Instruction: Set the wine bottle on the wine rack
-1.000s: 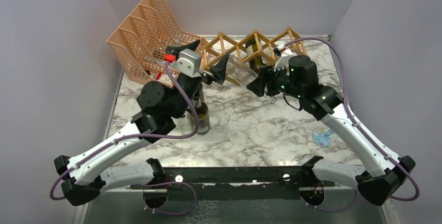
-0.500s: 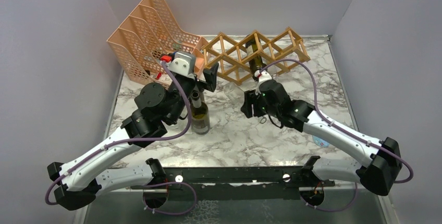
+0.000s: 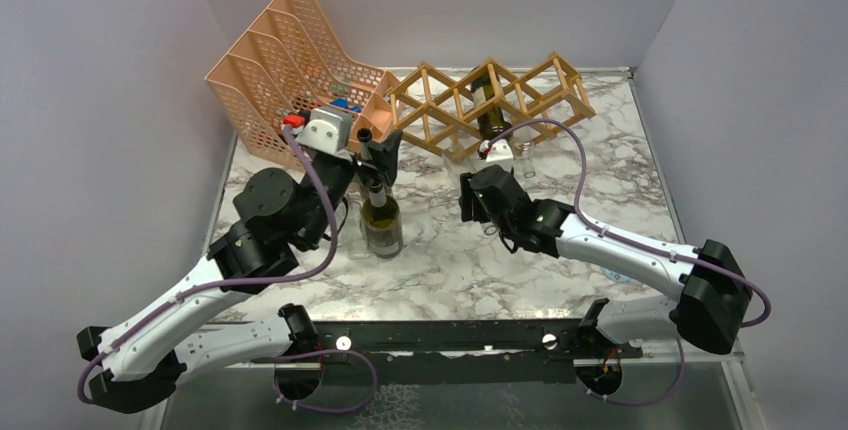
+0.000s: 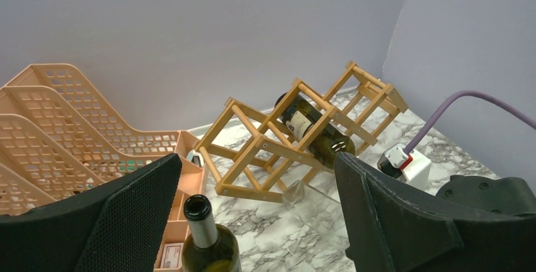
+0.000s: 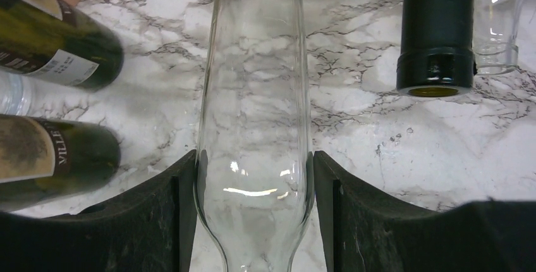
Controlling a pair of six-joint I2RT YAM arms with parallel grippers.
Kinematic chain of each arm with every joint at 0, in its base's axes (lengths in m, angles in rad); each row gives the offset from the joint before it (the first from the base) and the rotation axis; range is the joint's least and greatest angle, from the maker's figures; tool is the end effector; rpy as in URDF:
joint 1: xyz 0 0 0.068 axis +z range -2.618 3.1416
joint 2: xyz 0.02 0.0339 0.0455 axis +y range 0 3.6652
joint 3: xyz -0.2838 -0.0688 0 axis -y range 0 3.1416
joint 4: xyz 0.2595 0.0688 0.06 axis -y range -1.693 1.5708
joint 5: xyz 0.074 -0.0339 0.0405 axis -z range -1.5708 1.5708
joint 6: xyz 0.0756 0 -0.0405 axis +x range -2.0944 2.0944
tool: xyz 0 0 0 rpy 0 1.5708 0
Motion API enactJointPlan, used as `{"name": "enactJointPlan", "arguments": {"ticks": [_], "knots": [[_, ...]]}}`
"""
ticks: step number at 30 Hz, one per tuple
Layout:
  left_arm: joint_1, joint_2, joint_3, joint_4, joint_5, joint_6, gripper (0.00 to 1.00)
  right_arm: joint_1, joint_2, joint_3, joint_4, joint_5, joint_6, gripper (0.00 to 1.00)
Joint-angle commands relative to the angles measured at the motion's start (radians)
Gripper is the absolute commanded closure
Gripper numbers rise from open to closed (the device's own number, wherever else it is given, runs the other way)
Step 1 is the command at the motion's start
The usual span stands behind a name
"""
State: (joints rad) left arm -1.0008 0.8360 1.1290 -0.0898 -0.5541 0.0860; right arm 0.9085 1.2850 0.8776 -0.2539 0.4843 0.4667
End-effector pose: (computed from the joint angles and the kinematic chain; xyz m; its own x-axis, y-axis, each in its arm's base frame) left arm 0.1394 -0.1438 0.4844 0.1461 -0.0926 -0.9849 0.4269 0.9041 -0.0217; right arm 0.2204 0.2254 0.2515 -0.5496 -0.0573 -0.8335 -0.2516 0.9627 0.0997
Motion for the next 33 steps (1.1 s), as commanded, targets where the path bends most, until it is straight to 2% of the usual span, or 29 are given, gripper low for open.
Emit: {"name": "enactJointPlan", "arguments": {"ticks": [1, 7, 15, 25, 33], "knots": [[0.001, -0.060, -0.008, -0.049, -0.029, -0.052, 0.04, 0.002, 0.021, 0.023, 0.107, 0.126, 0.037, 0.99], [0.001, -0.105, -0.017, -0.107, -0.008, -0.101, 0.04, 0.003, 0.084, 0.040, 0.136, 0.179, 0.061, 0.99], [0.001, -0.131, -0.048, -0.101, 0.027, -0.105, 0.04, 0.002, 0.137, 0.034, 0.274, 0.260, 0.030, 0.99], [0.001, -0.127, -0.068, -0.098, 0.045, -0.096, 0.03, 0.003, 0.182, 0.039, 0.361, 0.270, -0.012, 0.99], [0.001, -0.126, -0.075, -0.106, 0.057, -0.095, 0.03, -0.008, 0.297, 0.045, 0.544, 0.323, -0.058, 0.99]]}}
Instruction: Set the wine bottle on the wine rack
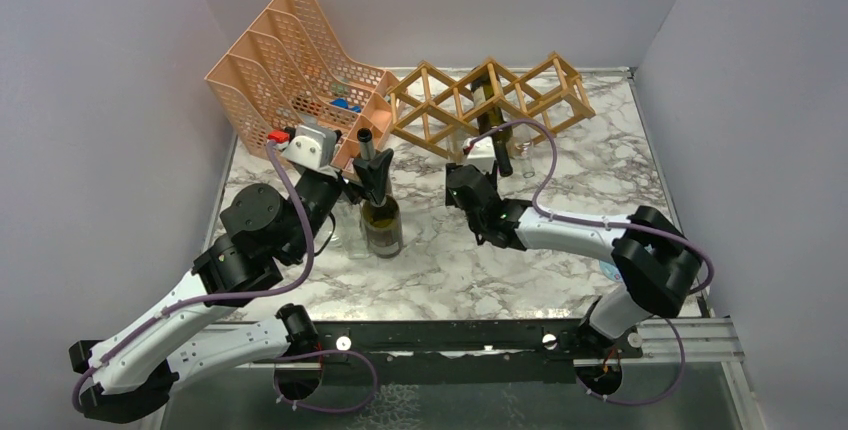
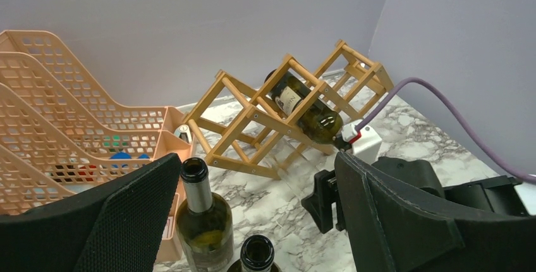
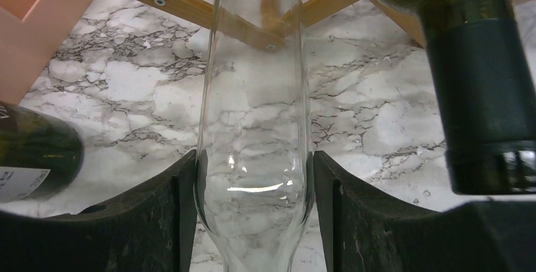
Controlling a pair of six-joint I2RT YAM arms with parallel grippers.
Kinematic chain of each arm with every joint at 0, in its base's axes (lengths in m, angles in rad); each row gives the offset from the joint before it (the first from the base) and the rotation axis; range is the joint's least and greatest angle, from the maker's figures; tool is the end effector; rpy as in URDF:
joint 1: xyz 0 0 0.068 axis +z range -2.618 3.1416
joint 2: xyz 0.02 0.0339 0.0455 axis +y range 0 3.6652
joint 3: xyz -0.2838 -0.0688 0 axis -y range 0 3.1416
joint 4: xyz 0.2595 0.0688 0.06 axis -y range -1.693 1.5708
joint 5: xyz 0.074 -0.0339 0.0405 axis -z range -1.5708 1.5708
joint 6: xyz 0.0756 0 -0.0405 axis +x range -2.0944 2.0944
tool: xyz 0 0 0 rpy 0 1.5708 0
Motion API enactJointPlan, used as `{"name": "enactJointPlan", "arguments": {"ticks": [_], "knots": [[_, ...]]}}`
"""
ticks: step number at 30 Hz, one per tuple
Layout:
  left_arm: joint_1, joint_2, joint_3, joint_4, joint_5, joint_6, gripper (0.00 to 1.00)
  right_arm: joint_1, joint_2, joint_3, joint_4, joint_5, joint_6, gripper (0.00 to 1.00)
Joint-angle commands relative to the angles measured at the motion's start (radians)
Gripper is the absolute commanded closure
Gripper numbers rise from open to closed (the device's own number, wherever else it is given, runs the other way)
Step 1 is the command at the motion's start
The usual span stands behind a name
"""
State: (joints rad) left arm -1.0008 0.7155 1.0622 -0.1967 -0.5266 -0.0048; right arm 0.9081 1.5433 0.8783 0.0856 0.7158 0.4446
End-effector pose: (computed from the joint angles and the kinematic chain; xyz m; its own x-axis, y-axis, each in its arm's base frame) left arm 0.1222 -0.1203 0.4651 0.0784 -0.1301 -0.9884 0.4601 0.8843 -0.0799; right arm 0.2625 0.2557 0.2125 -0.4147 -0.0038 -0.9100 -0.0871 0.9956 0.0355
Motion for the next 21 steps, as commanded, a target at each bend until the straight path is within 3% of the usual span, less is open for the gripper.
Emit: {"name": "enactJointPlan", "arguments": {"ticks": [1, 21], "knots": [[0.001, -0.005, -0.010, 0.003, 0.030, -0.004, 0.03, -0.012, 0.052, 0.048, 0.232, 0.097, -0.048, 0.99], [0.001, 0.001, -0.015, 0.003, 0.043, 0.002, 0.02, -0.123, 0.236, 0.130, 0.470, -0.011, -0.188, 0.99]]}}
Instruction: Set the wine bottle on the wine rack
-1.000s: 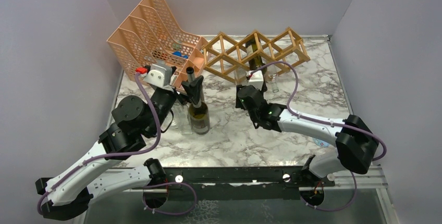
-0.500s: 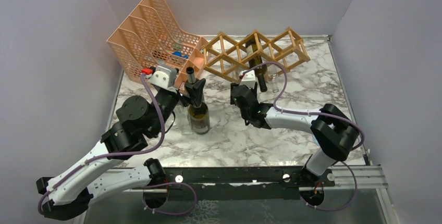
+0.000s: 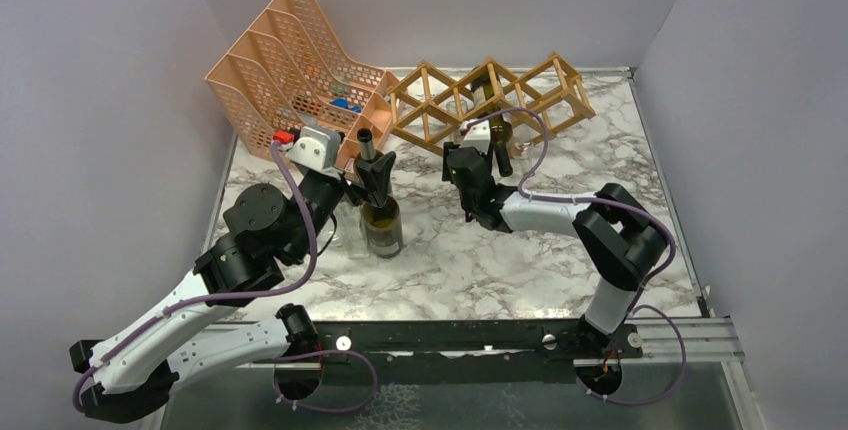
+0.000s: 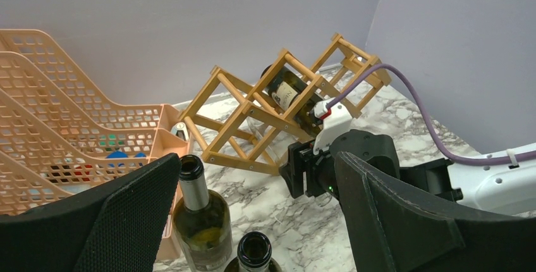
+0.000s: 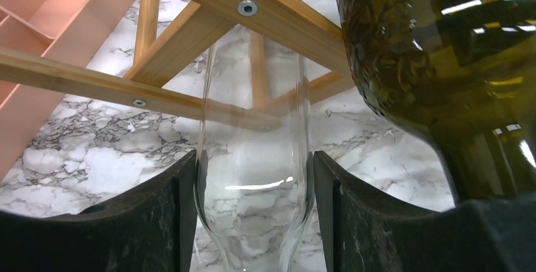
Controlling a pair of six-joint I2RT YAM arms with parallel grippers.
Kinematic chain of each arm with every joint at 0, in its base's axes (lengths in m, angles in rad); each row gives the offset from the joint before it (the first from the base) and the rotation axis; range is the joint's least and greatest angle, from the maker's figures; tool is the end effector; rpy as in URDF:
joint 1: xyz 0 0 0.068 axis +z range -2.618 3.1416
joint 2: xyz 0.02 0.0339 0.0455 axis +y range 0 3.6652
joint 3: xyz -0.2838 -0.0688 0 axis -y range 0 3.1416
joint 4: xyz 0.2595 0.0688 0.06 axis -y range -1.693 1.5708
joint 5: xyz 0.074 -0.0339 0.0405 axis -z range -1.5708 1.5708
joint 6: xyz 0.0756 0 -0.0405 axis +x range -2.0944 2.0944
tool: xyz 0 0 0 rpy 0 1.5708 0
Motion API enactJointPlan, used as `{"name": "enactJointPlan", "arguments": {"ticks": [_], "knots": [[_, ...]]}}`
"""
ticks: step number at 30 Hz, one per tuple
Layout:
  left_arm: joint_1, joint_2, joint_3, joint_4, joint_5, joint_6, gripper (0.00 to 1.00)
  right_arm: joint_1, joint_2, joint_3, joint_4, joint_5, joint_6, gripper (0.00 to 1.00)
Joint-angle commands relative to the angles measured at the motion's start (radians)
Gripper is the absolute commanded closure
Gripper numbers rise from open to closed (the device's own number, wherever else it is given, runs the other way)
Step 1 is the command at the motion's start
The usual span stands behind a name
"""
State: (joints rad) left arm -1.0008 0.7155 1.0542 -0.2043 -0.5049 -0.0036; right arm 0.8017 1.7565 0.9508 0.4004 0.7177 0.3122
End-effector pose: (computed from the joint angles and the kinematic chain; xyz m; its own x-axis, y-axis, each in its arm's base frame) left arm 0.1223 -0.1230 0.4613 0.0706 -0.1160 -0.9907 0.4784 0.8755 -0.0684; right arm 0.3249 0.2642 0.1952 -0.2981 0.0247 -0.9542 -0.0309 0.9989 0.0355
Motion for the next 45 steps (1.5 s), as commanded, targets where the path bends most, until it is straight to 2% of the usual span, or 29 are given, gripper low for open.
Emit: {"name": "enactJointPlan", "arguments": {"ticks": [1, 7, 11, 15, 19, 22, 29, 33, 45], "knots": [[0.001, 0.002, -0.007, 0.010, 0.020, 0.002, 0.02, -0.020, 0.030, 0.063, 0.163, -0.020, -0.063, 0.99], [0.001, 0.004, -0.010, 0.008, 0.022, 0.001, 0.02, -0.039, 0.083, 0.111, 0.186, -0.041, -0.095, 0.98], [0.001, 0.005, -0.007, 0.012, 0.025, 0.002, 0.02, -0.047, 0.121, 0.134, 0.206, -0.041, -0.119, 0.90], [0.001, 0.010, -0.003, 0.008, 0.028, 0.003, 0.02, -0.052, 0.147, 0.136, 0.235, -0.050, -0.131, 0.76], [0.000, 0.010, -0.004, 0.007, 0.028, 0.002, 0.02, -0.052, 0.161, 0.131, 0.233, -0.047, -0.133, 0.52], [0.001, 0.013, -0.005, 0.006, 0.029, 0.002, 0.02, -0.052, 0.158, 0.123, 0.225, -0.053, -0.133, 0.38], [0.001, 0.015, -0.003, 0.003, 0.030, 0.002, 0.02, -0.052, 0.138, 0.124, 0.187, -0.069, -0.138, 0.19], [0.001, 0.014, 0.000, 0.000, 0.026, 0.001, 0.02, -0.052, 0.103, 0.120, 0.157, -0.098, -0.128, 0.15], [0.001, 0.012, 0.015, -0.022, 0.026, 0.001, 0.02, -0.053, -0.075, 0.104, -0.005, -0.259, -0.031, 0.16]]}}
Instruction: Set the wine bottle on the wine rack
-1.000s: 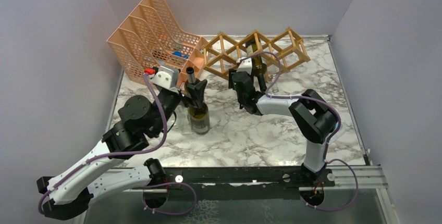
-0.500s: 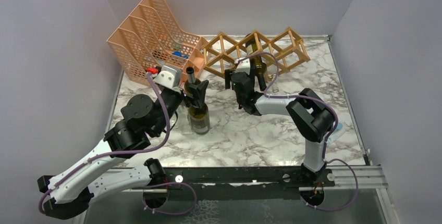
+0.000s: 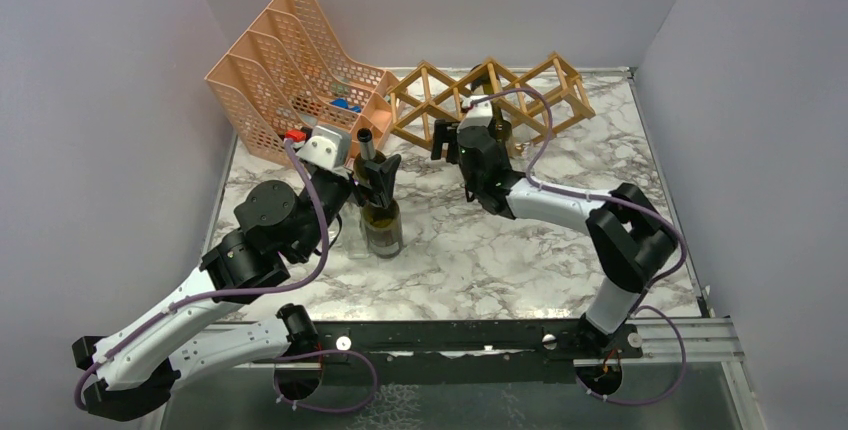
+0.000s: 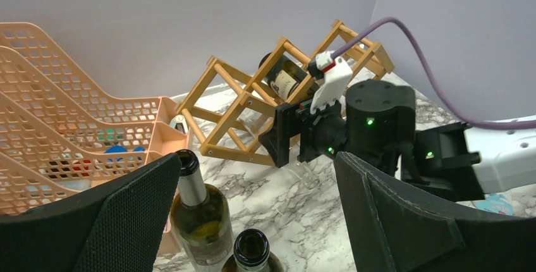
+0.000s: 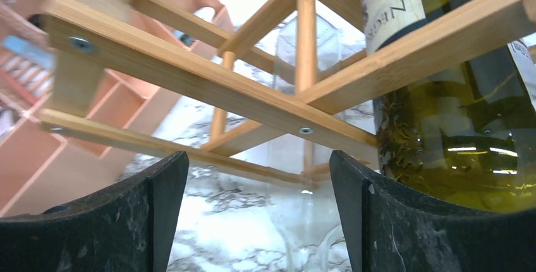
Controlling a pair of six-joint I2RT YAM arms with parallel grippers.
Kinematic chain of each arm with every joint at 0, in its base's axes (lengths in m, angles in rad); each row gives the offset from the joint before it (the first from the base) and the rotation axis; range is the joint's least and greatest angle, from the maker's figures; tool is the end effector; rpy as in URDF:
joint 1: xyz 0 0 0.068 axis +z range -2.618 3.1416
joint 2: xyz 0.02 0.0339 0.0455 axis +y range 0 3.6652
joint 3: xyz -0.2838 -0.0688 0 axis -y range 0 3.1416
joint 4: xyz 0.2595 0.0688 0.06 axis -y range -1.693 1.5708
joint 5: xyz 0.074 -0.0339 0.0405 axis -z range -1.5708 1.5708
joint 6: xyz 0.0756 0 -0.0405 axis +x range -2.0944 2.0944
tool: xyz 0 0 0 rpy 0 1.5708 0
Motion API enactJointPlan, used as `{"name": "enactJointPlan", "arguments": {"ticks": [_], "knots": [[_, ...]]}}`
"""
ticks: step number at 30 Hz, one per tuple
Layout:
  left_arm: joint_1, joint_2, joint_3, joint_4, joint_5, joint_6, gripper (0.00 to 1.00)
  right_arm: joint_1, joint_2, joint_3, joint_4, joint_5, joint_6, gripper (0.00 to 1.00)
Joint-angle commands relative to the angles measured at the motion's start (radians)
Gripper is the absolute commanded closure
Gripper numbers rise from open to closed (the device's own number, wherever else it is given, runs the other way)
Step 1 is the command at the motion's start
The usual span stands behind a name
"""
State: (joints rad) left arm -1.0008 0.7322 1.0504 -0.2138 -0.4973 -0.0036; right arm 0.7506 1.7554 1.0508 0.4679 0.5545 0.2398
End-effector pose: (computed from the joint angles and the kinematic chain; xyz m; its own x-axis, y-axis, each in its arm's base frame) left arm 0.1255 -0.1290 0.4560 0.0545 -0.0909 -0.9944 0.4841 0.8734 -0.0533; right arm 0.3512 0.2731 0.2377 -0.2154 0.0752 -0.9736 -0.1590 0.9810 0.1110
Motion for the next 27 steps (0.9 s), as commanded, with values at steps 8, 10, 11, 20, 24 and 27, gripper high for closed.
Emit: {"name": "enactJointPlan", "arguments": {"ticks": [8, 10, 11, 20, 24, 27], "knots": [[0.001, -0.014, 0.023, -0.023, 0.017, 0.005, 0.02, -0.001, -0.304, -0.039, -0.200, -0.219, 0.060, 0.23], [0.001, -0.013, 0.022, -0.025, 0.018, 0.011, 0.01, -0.001, -0.363, -0.029, -0.289, -0.210, 0.071, 0.23], [0.001, -0.014, 0.021, -0.027, 0.020, 0.016, 0.01, 0.000, -0.387, -0.026, -0.338, -0.208, 0.076, 0.23], [0.000, -0.037, 0.005, -0.041, 0.014, 0.020, 0.01, -0.001, -0.663, -0.041, -0.744, -0.229, 0.131, 0.24], [0.001, -0.032, 0.005, -0.053, 0.019, -0.002, 0.01, 0.000, -0.754, -0.032, -0.863, -0.252, 0.134, 0.24], [0.001, -0.023, -0.002, -0.054, 0.029, 0.007, 0.01, 0.000, -0.776, -0.016, -0.901, -0.362, 0.089, 0.24]]}}
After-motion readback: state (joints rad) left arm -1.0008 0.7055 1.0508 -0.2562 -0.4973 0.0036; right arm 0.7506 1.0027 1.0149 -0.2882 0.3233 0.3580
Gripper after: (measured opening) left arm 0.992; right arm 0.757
